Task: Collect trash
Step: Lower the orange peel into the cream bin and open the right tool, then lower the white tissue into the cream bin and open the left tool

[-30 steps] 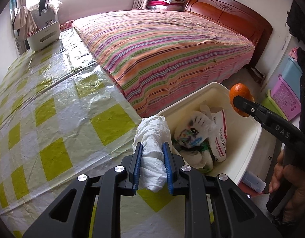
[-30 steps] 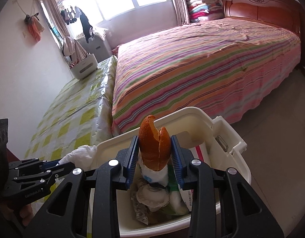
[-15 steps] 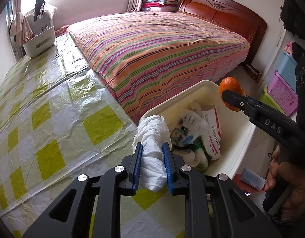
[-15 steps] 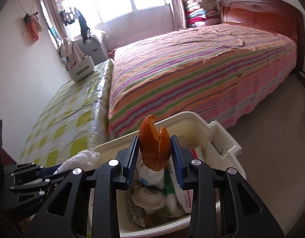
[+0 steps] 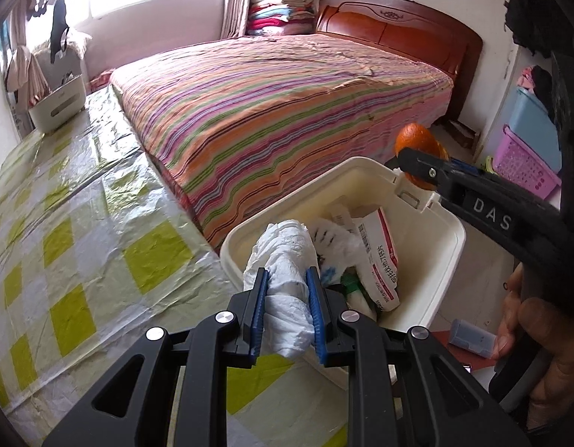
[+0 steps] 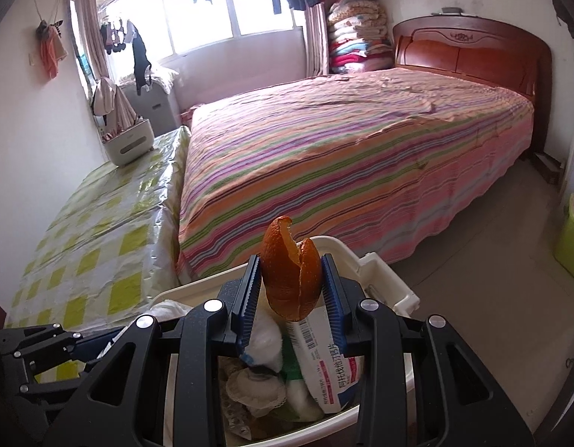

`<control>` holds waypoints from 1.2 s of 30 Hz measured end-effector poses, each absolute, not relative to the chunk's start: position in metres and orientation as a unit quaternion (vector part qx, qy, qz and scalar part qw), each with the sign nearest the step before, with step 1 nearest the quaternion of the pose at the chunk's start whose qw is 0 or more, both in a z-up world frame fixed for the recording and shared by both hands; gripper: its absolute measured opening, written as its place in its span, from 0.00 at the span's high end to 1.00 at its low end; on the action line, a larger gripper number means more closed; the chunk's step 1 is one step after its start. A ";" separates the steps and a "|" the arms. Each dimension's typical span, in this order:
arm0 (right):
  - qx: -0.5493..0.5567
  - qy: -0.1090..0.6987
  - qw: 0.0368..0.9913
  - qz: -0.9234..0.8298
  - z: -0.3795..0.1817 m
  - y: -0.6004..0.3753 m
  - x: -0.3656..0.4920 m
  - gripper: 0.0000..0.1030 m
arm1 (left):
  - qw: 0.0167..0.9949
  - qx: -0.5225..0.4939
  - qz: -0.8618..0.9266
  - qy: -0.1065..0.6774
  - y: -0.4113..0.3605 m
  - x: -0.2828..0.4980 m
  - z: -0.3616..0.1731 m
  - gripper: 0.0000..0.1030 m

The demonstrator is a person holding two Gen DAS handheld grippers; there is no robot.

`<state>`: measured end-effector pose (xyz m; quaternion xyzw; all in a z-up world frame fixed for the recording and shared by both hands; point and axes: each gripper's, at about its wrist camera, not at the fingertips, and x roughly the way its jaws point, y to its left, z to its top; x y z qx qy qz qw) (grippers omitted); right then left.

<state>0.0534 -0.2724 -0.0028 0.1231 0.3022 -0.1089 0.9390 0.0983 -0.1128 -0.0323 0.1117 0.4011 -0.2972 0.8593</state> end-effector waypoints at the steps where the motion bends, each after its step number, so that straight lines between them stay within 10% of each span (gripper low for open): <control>1: 0.125 0.303 0.938 -0.111 -0.004 -0.273 0.054 0.67 | 0.859 0.113 -0.299 0.401 -0.115 0.098 -0.032 0.80; 7: 0.144 0.313 0.932 -0.110 -0.012 -0.278 0.056 0.53 | 0.853 0.116 -0.307 0.406 -0.125 0.096 -0.039 0.80; 9: 0.147 0.312 0.932 -0.109 -0.011 -0.279 0.055 0.32 | 0.850 0.116 -0.309 0.411 -0.127 0.097 -0.042 0.80; 36: 0.174 0.292 0.935 -0.103 -0.007 -0.283 0.051 0.25 | 0.843 0.119 -0.307 0.425 -0.131 0.101 -0.053 0.78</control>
